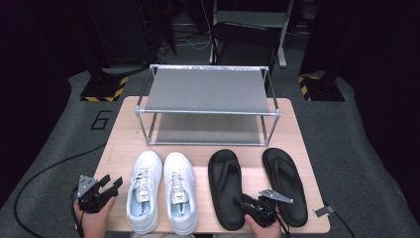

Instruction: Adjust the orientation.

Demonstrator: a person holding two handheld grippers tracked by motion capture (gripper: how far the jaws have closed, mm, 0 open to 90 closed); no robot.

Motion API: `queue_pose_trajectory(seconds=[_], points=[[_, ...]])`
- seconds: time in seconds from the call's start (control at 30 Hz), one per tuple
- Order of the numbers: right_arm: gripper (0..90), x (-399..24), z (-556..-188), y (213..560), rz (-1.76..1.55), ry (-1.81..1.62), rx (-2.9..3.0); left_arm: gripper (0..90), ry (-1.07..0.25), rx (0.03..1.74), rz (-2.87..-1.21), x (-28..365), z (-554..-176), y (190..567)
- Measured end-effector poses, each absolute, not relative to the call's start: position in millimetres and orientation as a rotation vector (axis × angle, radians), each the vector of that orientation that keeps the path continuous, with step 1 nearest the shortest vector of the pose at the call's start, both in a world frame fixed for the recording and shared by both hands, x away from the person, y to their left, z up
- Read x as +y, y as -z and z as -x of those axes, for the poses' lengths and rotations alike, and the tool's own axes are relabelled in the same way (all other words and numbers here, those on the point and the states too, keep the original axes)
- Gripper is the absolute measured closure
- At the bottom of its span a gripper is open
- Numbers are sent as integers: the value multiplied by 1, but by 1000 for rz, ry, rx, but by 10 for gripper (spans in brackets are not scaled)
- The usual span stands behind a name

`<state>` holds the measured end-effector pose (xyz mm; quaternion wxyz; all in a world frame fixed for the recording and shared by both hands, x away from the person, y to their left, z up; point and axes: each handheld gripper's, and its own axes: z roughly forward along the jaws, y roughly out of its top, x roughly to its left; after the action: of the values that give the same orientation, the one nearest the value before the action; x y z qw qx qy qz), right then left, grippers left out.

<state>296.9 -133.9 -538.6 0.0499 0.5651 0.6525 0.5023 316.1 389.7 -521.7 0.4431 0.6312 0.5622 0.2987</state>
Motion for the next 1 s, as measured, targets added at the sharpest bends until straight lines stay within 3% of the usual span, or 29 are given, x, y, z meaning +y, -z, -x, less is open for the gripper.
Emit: queue_pose_trajectory(seconds=[0.5, 1.0], points=[[614, -142, -297, 541, -1894, -1622, 1915, 453, -733, 1396, -1577, 391, -315, 520], [647, -143, -296, 542, -1938, -1664, 1851, 454, -738, 1395, -1578, 391, -315, 520]])
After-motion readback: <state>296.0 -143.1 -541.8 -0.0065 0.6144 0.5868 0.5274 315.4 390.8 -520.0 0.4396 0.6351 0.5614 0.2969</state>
